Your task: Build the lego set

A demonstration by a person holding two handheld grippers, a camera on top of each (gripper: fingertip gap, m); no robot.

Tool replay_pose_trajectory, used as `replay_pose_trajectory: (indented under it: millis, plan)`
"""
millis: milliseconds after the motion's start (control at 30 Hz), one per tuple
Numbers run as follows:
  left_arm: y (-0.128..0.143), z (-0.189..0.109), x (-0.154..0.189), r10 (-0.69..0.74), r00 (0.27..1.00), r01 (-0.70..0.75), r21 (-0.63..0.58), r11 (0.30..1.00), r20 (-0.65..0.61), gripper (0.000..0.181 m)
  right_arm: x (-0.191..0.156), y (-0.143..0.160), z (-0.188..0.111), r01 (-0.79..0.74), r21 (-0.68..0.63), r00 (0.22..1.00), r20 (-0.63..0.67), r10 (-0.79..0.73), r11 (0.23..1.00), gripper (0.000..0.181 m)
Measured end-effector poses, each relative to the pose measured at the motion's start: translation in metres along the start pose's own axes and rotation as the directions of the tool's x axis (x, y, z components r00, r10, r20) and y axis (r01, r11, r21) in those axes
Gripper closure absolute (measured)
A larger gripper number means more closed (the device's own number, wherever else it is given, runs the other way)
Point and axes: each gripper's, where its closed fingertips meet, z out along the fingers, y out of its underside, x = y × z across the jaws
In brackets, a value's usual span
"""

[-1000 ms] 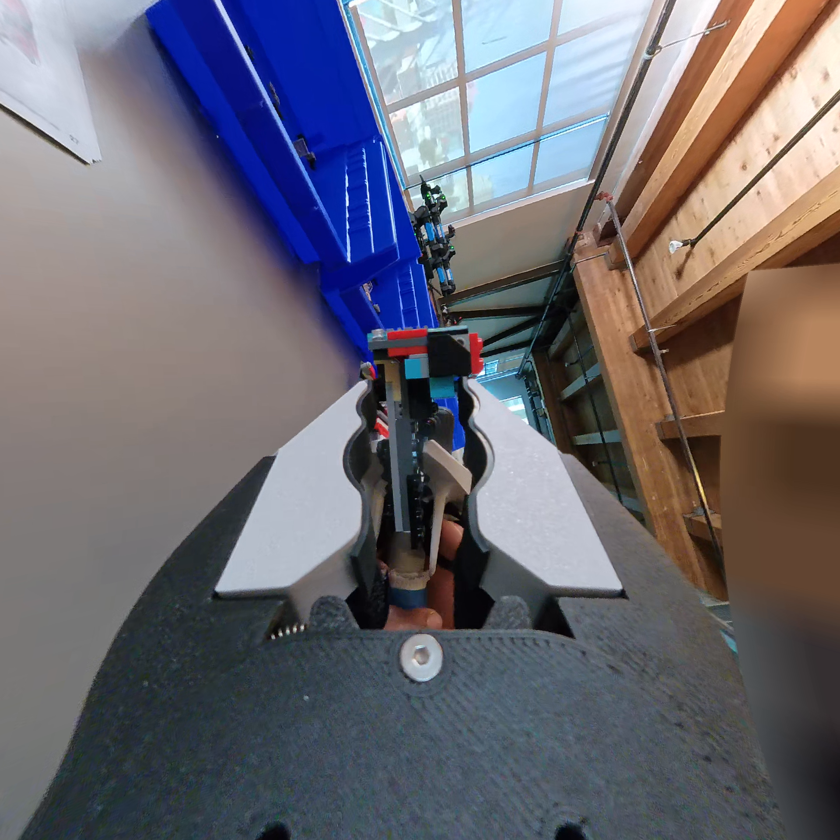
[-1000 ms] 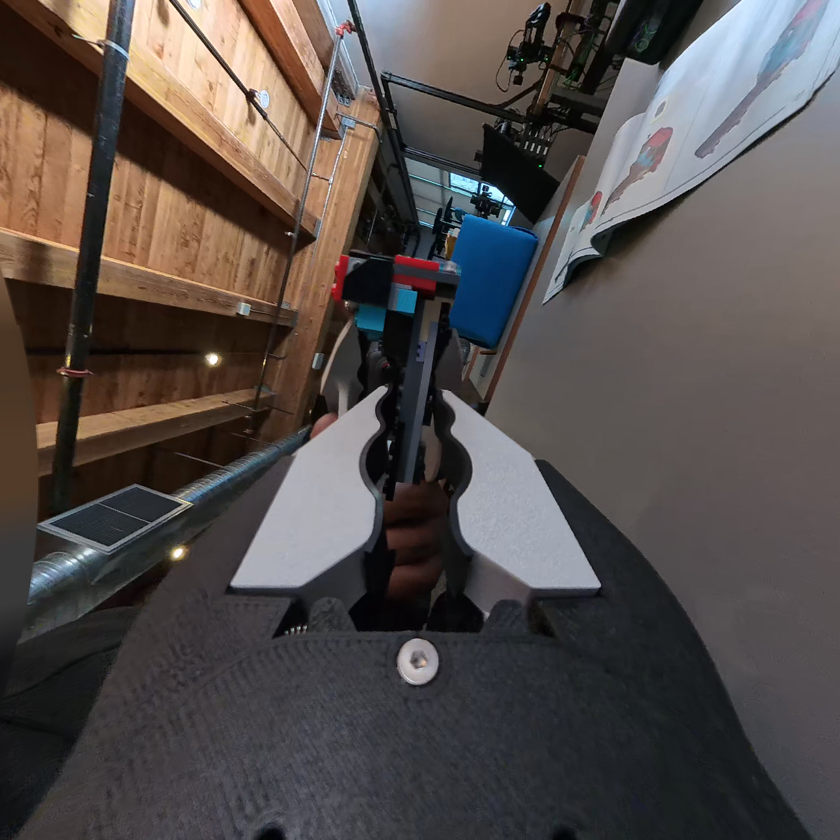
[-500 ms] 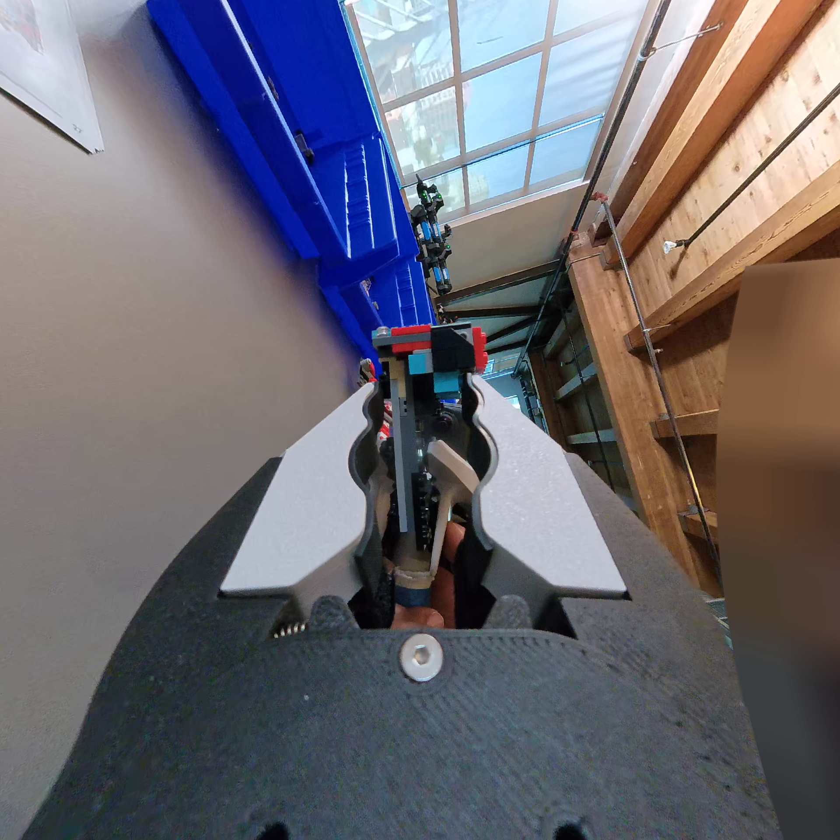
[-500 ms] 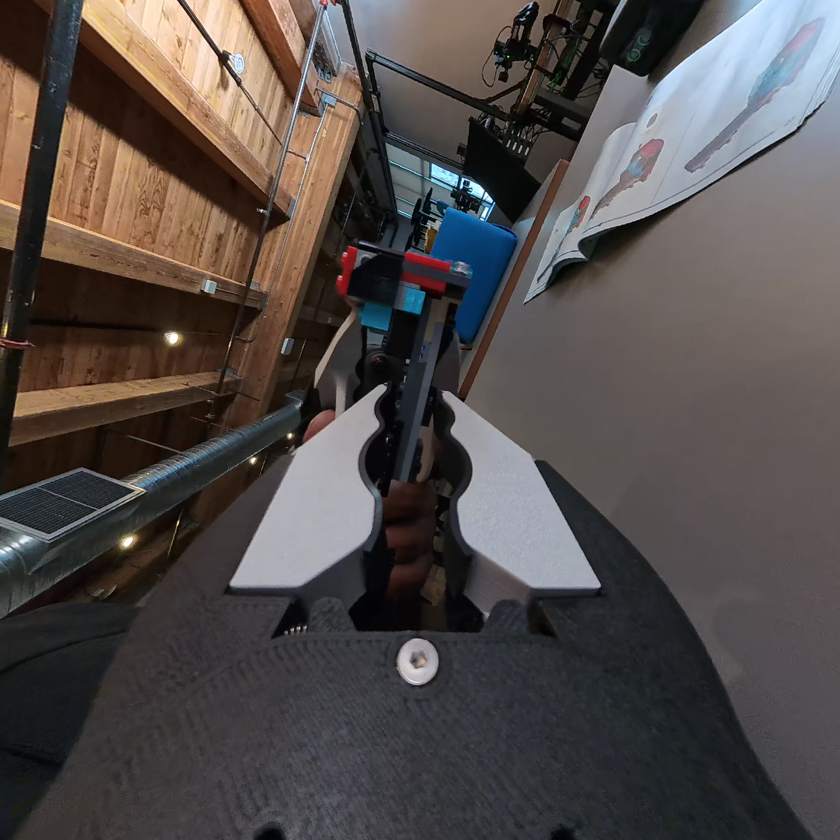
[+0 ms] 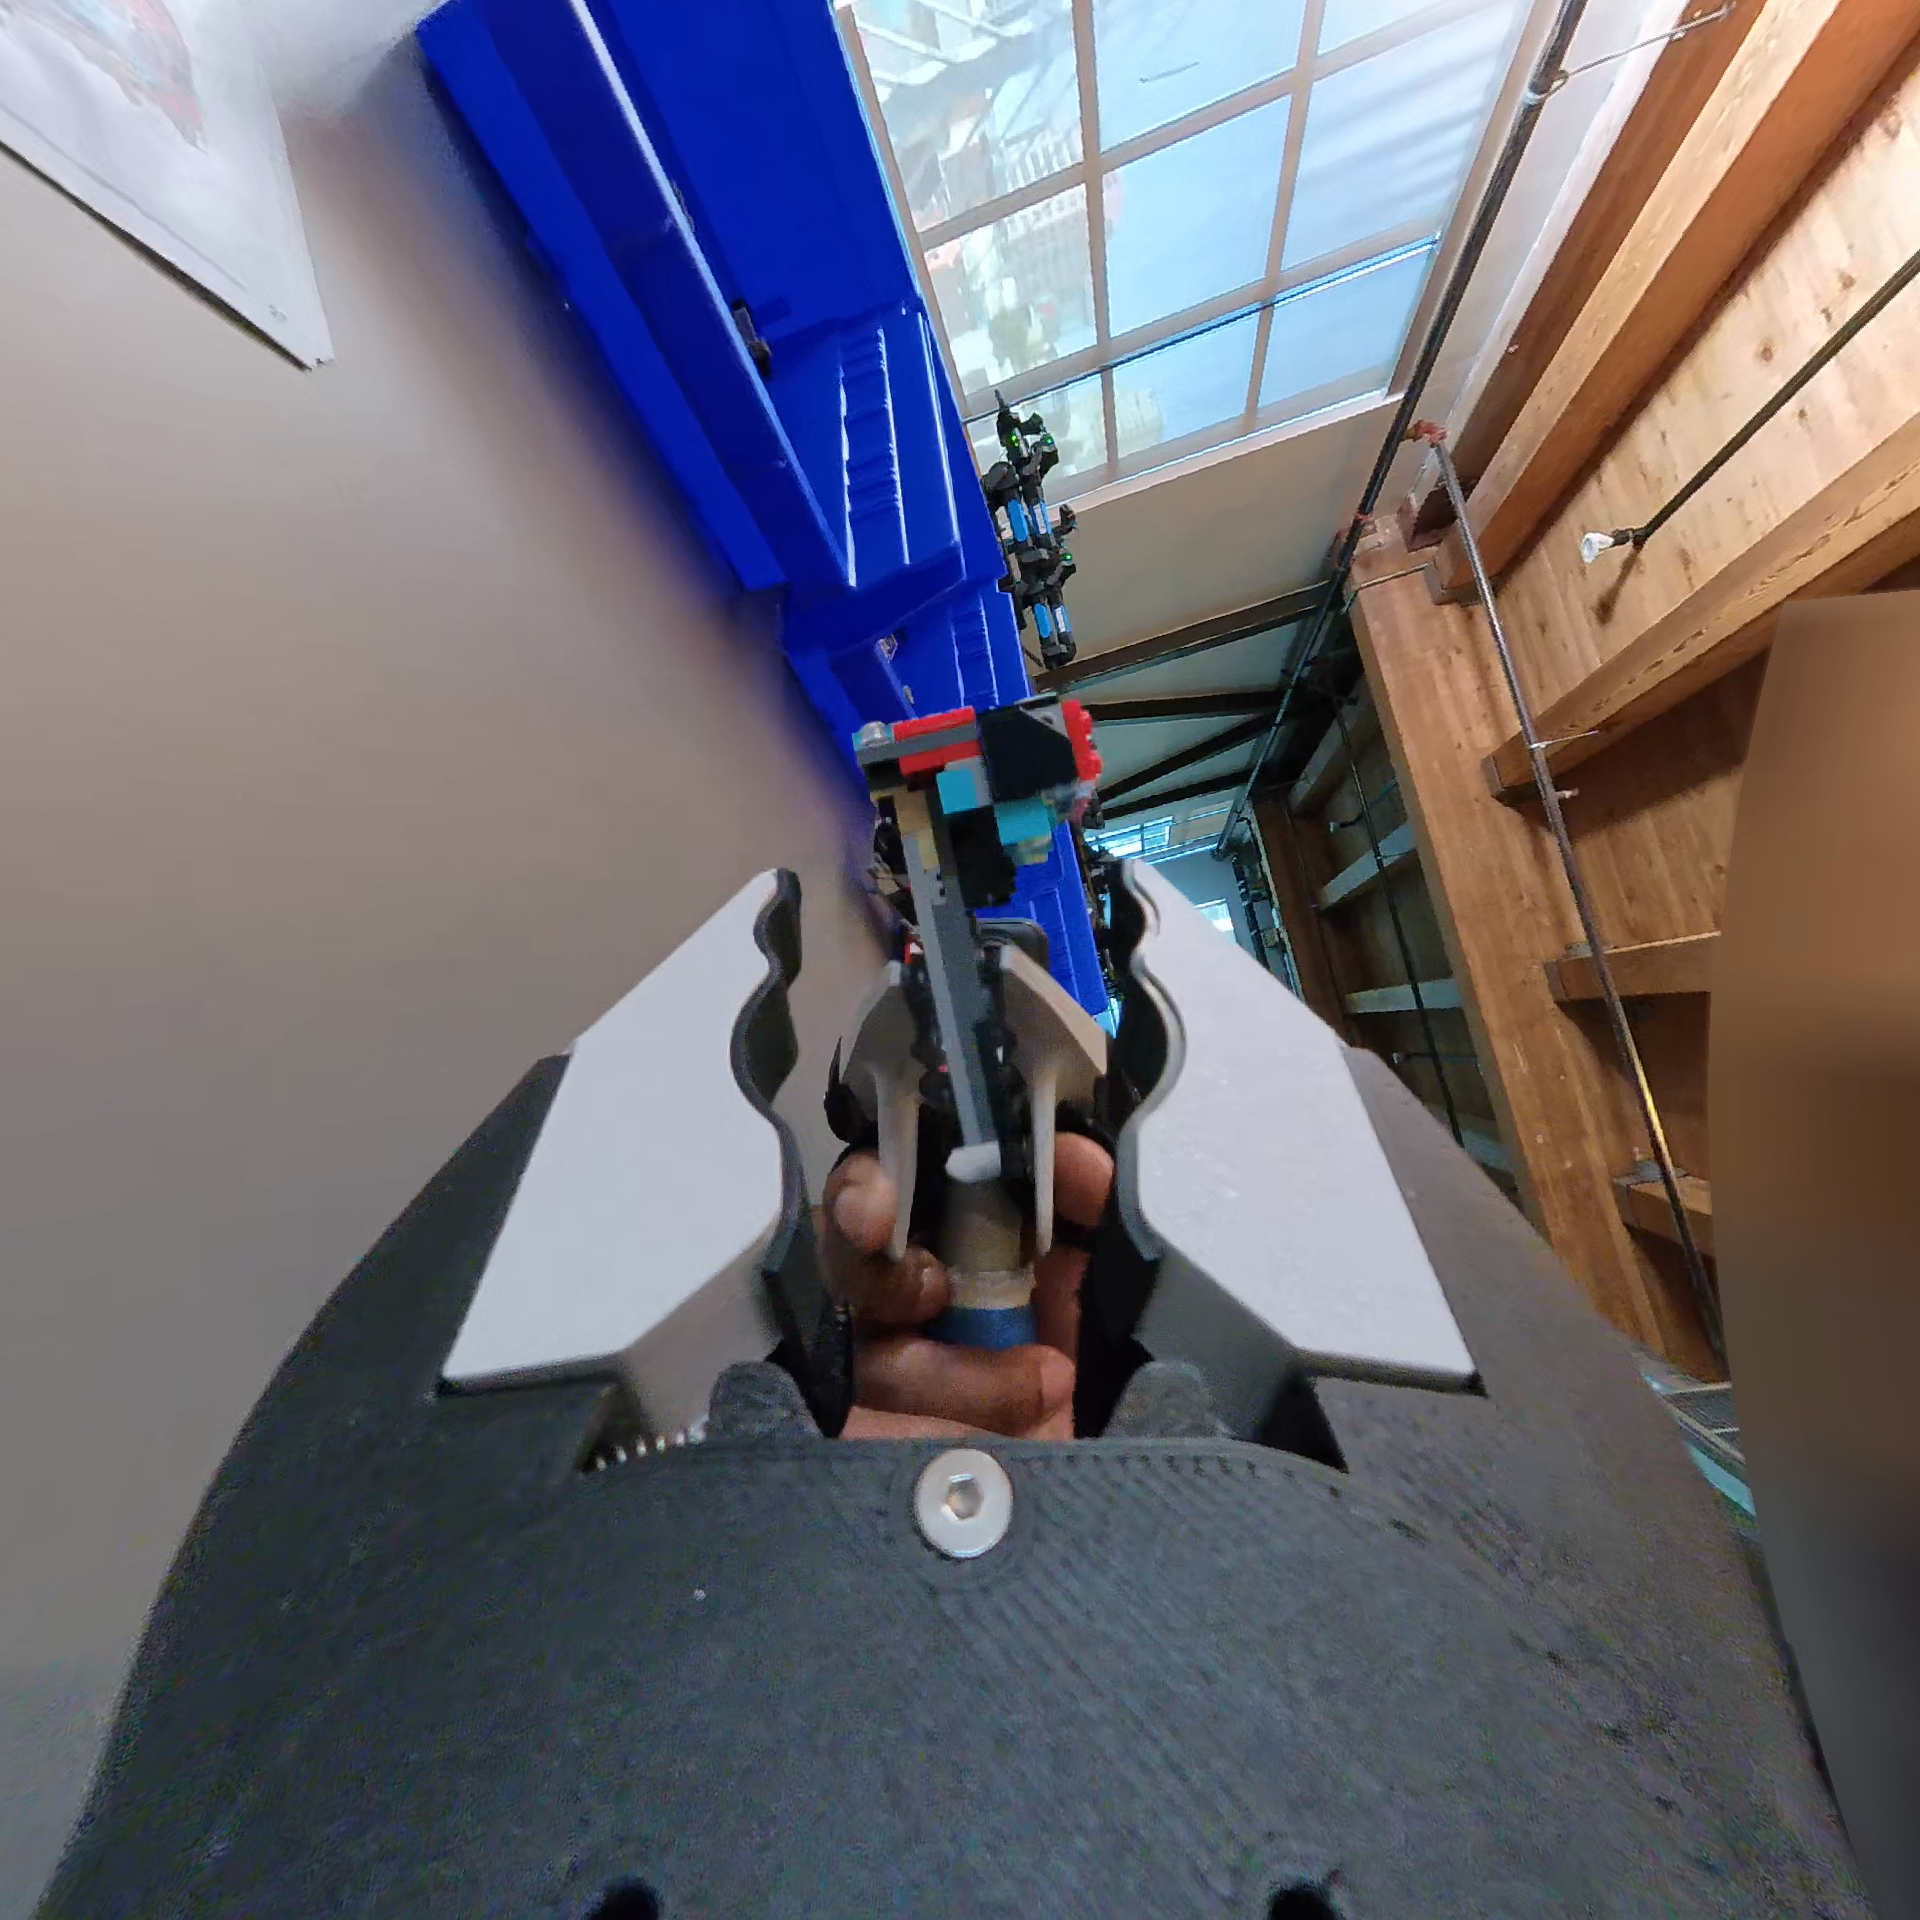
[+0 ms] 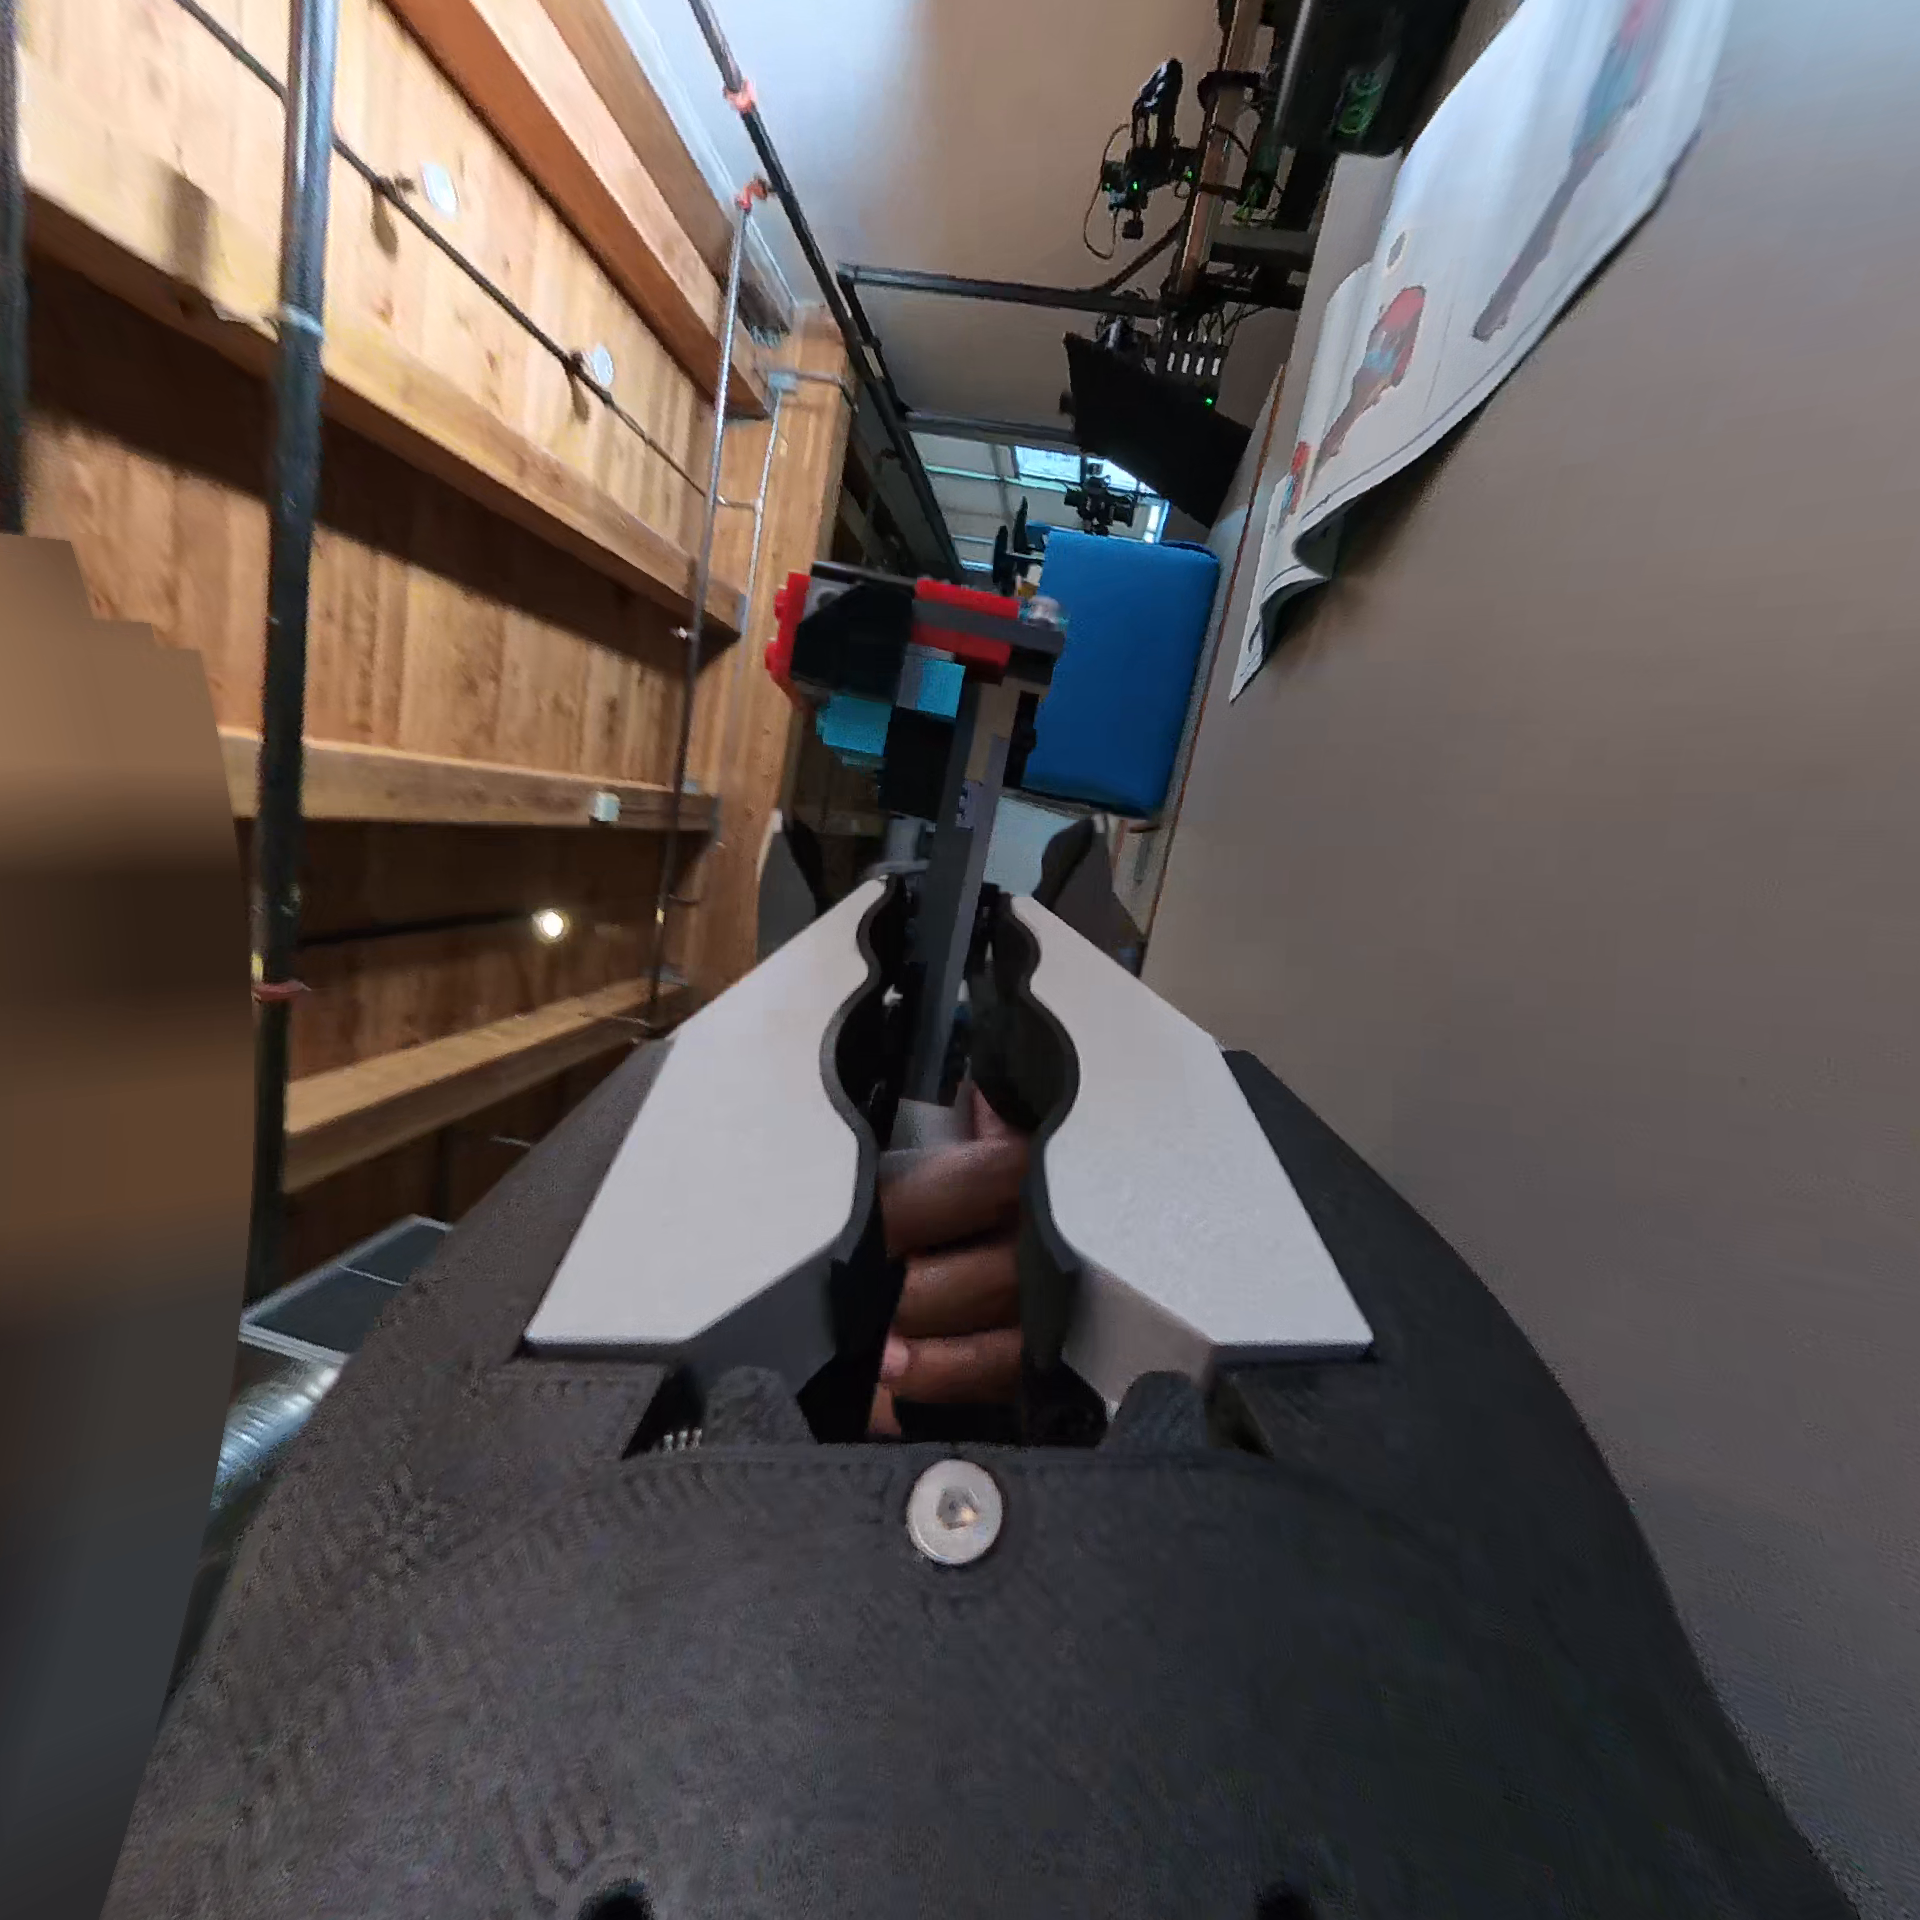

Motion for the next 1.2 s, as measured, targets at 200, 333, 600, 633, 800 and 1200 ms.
replay_pose_trajectory:
  millis: [200, 333, 600, 633, 800, 1200]
  plan:
    - [0.01, 0.004, -0.013, -0.065, 0.998, 0.065, -0.046, 0.997, 0.004, 0.123, 0.006, -0.003, -0.001, -0.087, 0.011, 0.996, 0.015, 0.087, 0.996, 0.167]
    - [0.015, 0.009, -0.018, -0.089, 0.996, 0.088, -0.071, 0.994, -0.001, 0.13, 0.009, 0.001, 0.001, -0.06, -0.004, 0.998, -0.011, 0.06, 0.998, 0.167]
    - [0.013, 0.011, -0.028, -0.068, 0.998, 0.067, -0.07, 0.995, -0.013, 0.164, 0.03, 0.005, 0.001, 0.079, -0.058, 0.983, -0.163, -0.087, 0.995, 0.166]
    - [0.013, 0.012, -0.031, -0.067, 0.998, 0.067, -0.07, 0.995, -0.007, 0.165, 0.032, 0.005, 0.001, 0.087, -0.069, 0.979, -0.179, -0.098, 0.994, 0.166]
    - [0.005, 0.011, -0.038, -0.088, 0.996, 0.087, -0.048, 0.995, -0.004, 0.168, 0.036, 0.002, 0.007, 0.146, -0.116, 0.958, -0.233, -0.17, 0.982, 0.154]
    - [-0.023, -0.003, -0.079, 0.131, 0.966, -0.118, -0.068, 0.991, 0.221, 0.168, 0.055, -0.037, -0.009, 0.434, -0.263, 0.757, -0.412, -0.507, 0.862, 0.144]
